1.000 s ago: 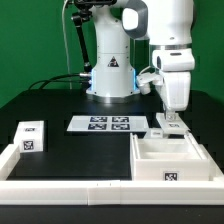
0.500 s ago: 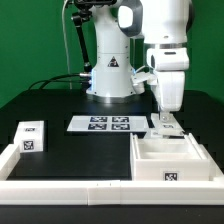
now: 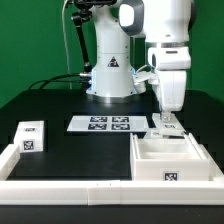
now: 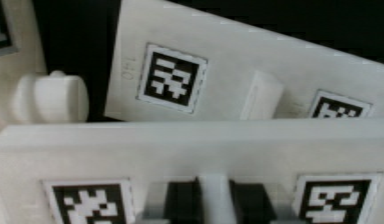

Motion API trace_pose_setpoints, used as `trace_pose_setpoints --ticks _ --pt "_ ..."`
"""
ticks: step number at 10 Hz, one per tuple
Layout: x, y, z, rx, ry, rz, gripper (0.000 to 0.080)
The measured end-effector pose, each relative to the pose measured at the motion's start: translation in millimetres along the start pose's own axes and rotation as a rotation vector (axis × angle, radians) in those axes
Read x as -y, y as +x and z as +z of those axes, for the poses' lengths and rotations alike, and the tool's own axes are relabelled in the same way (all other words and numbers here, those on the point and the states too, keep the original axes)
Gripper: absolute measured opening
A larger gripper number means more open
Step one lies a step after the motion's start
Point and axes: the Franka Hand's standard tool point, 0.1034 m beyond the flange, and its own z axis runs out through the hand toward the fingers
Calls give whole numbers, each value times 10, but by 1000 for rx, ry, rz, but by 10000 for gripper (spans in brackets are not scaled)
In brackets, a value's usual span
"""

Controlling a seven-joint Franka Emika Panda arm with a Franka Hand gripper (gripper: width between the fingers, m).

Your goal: Assemble cabinet

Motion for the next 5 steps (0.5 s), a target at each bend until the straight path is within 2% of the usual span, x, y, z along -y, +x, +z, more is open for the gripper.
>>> trace_pose_setpoints --ticks 3,5 --pt "-66 11 1 -4 -7 -4 70" --pt "-51 -14 26 -5 -2 -8 70"
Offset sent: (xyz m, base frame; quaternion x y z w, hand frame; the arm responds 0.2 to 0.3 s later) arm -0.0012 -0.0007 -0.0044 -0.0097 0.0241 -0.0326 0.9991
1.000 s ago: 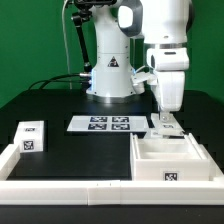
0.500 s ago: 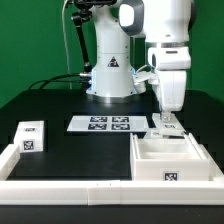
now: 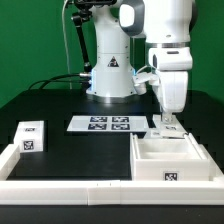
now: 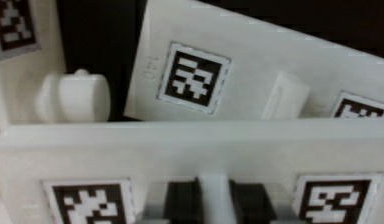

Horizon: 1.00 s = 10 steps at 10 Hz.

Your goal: Assemble cabinet

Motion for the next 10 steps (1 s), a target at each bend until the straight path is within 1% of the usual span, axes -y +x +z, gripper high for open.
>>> trace_pose_setpoints --ticks 2,4,8,10 --pt "-20 12 -9 2 0 7 70" --pt "-80 12 -29 2 -7 8 70" --pt "-77 6 -24 2 -6 9 70" --pt "-65 55 -22 0 -6 33 70"
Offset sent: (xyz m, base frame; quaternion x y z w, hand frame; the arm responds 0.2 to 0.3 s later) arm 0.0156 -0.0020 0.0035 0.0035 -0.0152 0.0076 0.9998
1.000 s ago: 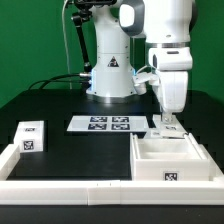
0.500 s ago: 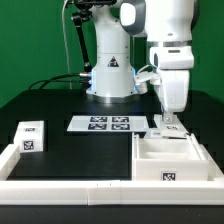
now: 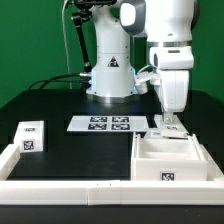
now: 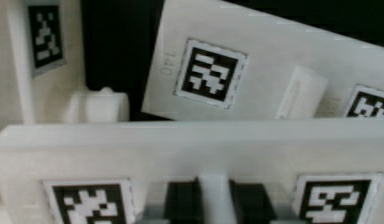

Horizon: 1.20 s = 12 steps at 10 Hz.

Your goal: Assemble cabinet

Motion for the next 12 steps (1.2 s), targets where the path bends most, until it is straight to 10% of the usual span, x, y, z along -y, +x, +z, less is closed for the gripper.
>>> trace_pose_setpoints --ticks 12 --pt "-18 99 -21 22 21 115 70"
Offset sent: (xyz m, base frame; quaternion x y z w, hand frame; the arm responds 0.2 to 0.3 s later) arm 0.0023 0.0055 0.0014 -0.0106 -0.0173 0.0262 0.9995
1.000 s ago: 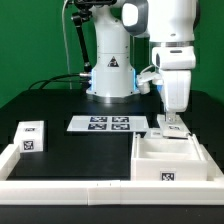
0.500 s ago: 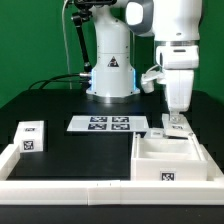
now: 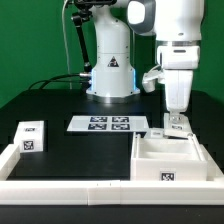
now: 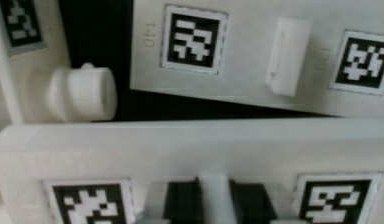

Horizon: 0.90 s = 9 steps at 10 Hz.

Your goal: Assemble cabinet

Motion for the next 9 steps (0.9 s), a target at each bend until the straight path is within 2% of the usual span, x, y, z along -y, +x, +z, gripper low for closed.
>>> trace_pose_setpoints --ticks 9 --pt "17 28 5 -1 1 -7 70"
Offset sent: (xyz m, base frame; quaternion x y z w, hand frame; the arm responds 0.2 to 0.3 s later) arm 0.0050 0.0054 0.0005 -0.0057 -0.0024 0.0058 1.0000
